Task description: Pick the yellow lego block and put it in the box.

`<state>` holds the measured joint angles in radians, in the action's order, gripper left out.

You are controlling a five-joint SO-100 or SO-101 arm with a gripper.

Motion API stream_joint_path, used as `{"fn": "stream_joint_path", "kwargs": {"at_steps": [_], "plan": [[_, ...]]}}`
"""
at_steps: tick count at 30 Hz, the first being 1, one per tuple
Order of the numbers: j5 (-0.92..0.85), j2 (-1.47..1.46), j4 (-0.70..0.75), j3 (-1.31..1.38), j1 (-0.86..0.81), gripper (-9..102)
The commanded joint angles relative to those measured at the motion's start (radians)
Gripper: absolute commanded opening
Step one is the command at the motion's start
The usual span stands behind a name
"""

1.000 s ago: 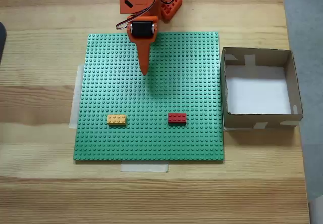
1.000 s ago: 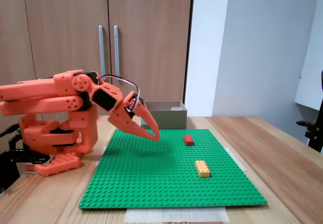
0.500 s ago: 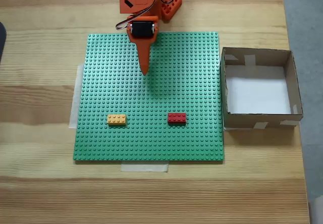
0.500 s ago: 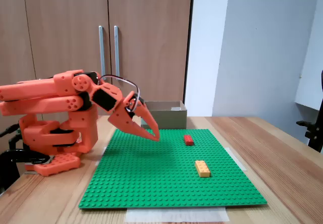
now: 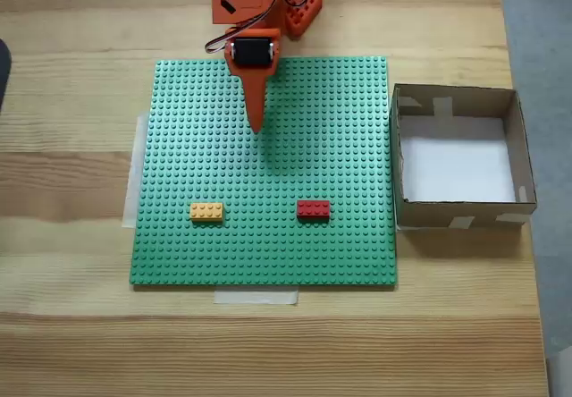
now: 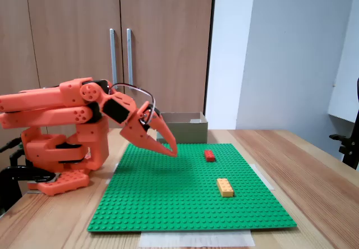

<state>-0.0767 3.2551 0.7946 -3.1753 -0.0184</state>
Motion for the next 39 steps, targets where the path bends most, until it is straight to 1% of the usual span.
{"fn": "stream_joint_path", "kwargs": {"at_steps": [1,32,35,39], "plan": [[0.003,0.008,0.005,-0.006,-0.002,-1],[-0.002,-0.008,-0.006,-0.002,0.005,-1],[-0.003,-0.020,-0.005,0.009,0.005,-1],[0.000,-0.074,0.034,0.084,0.002,-1]]}}
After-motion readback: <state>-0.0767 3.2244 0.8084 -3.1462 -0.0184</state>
